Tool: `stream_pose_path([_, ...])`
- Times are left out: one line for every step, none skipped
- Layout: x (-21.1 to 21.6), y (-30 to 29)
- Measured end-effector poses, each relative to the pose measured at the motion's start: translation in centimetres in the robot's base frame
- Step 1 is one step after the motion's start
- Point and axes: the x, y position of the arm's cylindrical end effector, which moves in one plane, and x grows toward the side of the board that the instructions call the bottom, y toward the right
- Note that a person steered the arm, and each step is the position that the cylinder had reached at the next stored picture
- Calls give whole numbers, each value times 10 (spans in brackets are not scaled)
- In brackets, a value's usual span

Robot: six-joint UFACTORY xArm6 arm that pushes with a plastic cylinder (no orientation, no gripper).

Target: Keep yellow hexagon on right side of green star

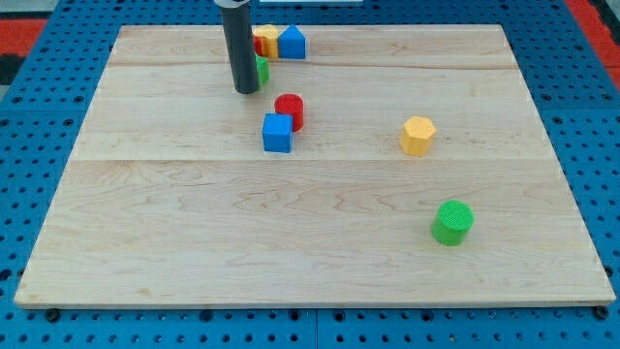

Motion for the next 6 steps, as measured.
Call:
stream_pose_path([-10, 6])
stream_pose_path([-17, 18])
stream_pose_path([-13, 36])
stream_pose_path([15, 76])
stream_pose_path([28, 126])
stream_pose_path([27, 170])
